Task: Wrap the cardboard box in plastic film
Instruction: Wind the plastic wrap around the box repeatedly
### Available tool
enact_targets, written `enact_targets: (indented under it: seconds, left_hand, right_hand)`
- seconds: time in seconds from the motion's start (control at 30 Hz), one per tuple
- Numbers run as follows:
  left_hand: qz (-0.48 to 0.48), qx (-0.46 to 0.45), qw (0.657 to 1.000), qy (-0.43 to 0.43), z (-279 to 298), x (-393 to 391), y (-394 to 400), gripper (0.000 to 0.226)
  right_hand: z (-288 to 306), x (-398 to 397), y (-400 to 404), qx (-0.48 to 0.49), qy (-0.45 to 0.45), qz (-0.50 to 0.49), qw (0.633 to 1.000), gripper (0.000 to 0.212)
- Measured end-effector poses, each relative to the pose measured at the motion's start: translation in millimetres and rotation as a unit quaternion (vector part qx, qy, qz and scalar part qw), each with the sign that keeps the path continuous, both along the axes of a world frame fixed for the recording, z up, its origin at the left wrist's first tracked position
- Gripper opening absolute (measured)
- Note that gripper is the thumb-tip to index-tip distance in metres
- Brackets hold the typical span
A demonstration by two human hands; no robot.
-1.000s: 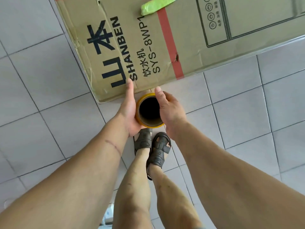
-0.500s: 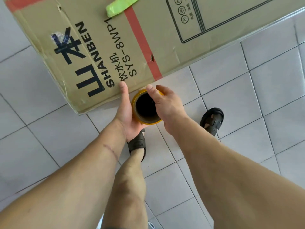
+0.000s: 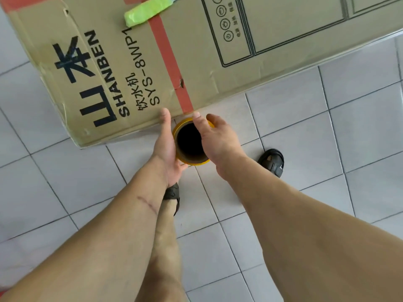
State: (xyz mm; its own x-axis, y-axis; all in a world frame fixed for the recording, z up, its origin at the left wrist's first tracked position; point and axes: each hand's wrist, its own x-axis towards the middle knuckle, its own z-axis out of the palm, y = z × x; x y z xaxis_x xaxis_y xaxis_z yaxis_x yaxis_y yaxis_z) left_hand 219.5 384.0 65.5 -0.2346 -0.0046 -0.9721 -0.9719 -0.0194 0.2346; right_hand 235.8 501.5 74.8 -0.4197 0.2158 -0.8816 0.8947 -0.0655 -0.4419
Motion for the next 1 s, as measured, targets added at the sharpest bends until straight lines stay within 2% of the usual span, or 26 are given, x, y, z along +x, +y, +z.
enact_targets:
  seconds: [0.07, 0.1, 0.17, 0.23, 0.33, 0.4, 0.47, 0.57, 0.6, 0.7, 0.83, 0.9, 0.97, 1.0]
  left_hand:
    - [-0.005, -0.072, 0.997, 0.019, -1.2, -8.9, 5.6, 0.071]
    - [-0.005, -0.065, 0.998, 0.021, -0.6, -14.4, 7.0, 0.069]
    - [-0.02, -0.01, 1.0, 0.012, -1.1, -20.0, 11.3, 0.079]
    - [-0.009, 0.033, 0.999, 0.006, -0.2, -17.8, 15.6, 0.094]
    - [0.041, 0.077, 0.996, -0.019, -5.3, -4.4, 16.6, 0.116]
    - [0.042, 0.083, 0.995, -0.029, -6.8, 2.5, 14.9, 0.122]
    - [0.001, 0.031, 0.999, -0.01, -1.3, 2.8, 20.6, 0.115]
    - [-0.037, -0.088, 0.995, 0.032, -1.2, -7.0, 34.1, 0.079]
    - [-0.029, -0.084, 0.995, 0.04, -1.0, -12.7, 38.3, 0.074]
    - [0.016, 0.02, 0.999, 0.019, -1.1, -19.8, 47.9, 0.096]
    - [0.016, 0.095, 0.995, -0.029, -5.6, -1.5, 55.6, 0.12]
    - [-0.004, 0.035, 0.999, -0.017, -8.4, -0.4, 62.1, 0.113]
    - [-0.01, -0.027, 0.999, 0.013, -11.1, -8.5, 66.8, 0.09]
    - [-0.009, -0.029, 0.999, 0.019, -11.5, -14.2, 69.5, 0.081]
  right_hand:
    - [-0.9, 4.6, 2.1, -0.059, -0.033, -0.047, 0.997, 0.082]
    - [-1.8, 7.1, 1.6, -0.089, -0.045, -0.065, 0.993, 0.085]
    - [-4.5, 8.4, 2.0, -0.111, -0.048, -0.09, 0.989, 0.086]
    - [-4.0, 5.3, 6.7, -0.091, -0.029, -0.084, 0.992, 0.078]
    - [-2.0, 4.6, 14.8, -0.024, 0.001, -0.007, 1.0, 0.071]
    - [-2.0, 7.2, 17.8, -0.001, 0.014, 0.027, 1.0, 0.072]
    - [-2.7, 13.3, 19.1, -0.009, 0.012, 0.01, 1.0, 0.079]
    - [-1.5, 21.6, 19.7, -0.068, -0.01, -0.092, 0.993, 0.085]
    - [-1.0, 21.2, 20.2, -0.084, -0.011, -0.116, 0.99, 0.083]
    - [-2.5, 14.8, 29.8, -0.075, -0.003, -0.125, 0.989, 0.076]
    - [-8.6, 11.6, 50.6, 0.032, 0.034, -0.038, 0.998, 0.071]
    - [-8.8, 12.2, 55.9, 0.025, 0.014, -0.051, 0.998, 0.077]
    - [-7.2, 11.5, 56.2, -0.019, -0.004, -0.071, 0.997, 0.084]
    - [-7.1, 10.1, 56.5, -0.043, -0.005, -0.078, 0.996, 0.085]
